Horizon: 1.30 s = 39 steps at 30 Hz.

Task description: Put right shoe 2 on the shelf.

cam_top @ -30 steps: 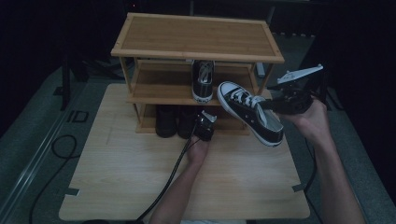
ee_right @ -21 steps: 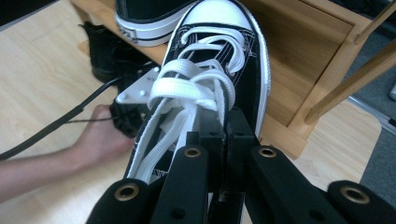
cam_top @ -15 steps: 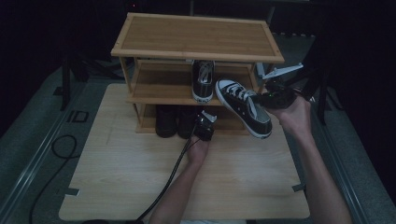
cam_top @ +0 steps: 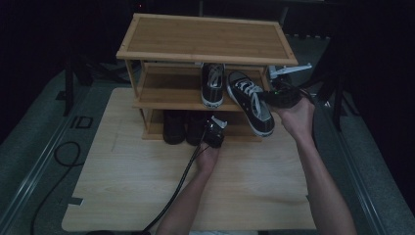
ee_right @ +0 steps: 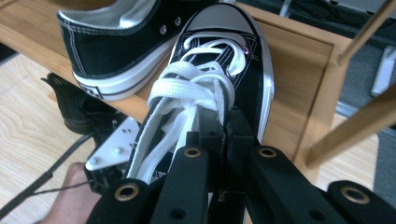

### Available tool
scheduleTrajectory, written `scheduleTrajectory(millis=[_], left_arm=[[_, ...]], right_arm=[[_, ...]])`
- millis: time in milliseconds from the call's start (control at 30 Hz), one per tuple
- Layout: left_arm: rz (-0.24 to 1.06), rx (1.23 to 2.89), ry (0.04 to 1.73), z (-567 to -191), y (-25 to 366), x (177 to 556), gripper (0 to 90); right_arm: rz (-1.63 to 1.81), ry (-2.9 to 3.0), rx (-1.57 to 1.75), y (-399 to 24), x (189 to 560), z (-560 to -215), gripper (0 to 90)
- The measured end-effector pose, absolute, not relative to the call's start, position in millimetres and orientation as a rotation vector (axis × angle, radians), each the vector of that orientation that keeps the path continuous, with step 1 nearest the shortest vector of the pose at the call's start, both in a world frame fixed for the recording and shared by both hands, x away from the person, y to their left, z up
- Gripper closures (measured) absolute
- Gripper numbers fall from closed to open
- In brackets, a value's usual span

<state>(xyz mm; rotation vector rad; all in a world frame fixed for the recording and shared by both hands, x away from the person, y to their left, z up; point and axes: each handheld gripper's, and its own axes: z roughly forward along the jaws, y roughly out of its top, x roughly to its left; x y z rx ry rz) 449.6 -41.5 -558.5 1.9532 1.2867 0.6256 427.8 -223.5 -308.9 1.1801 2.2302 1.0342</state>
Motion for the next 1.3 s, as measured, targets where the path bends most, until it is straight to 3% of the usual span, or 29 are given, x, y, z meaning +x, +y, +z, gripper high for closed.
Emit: scheduleTrajectory(millis=[233,433,633,1000,1067,1233,1300], left_arm=[[0.624,1.954,1.285,-559,-41,450,90.0],[0.625,1.954,1.286,-558,-42,450,90.0],[0.624,1.954,1.286,-558,-41,450,90.0],[0.62,1.953,1.286,-558,-41,450,90.0],[0.62,1.952,1.286,-559,-41,450,90.0],[0.616,1.951,1.287,-559,-41,450,90.0],[0.616,1.954,1.285,-558,-40,450,90.0]], right_arm=[[1.007,2.221,1.174,-222,436,-315,87.8],[1.178,2.214,1.195,-240,437,-310,69.3],[1.189,2.239,1.151,-243,428,-303,64.7],[1.152,2.22,1.118,-253,412,-291,68.8],[1.15,2.213,1.122,-256,410,-287,71.3],[1.071,2.183,1.149,-263,405,-286,89.2],[1.006,2.19,1.152,-263,403,-288,90.0]])
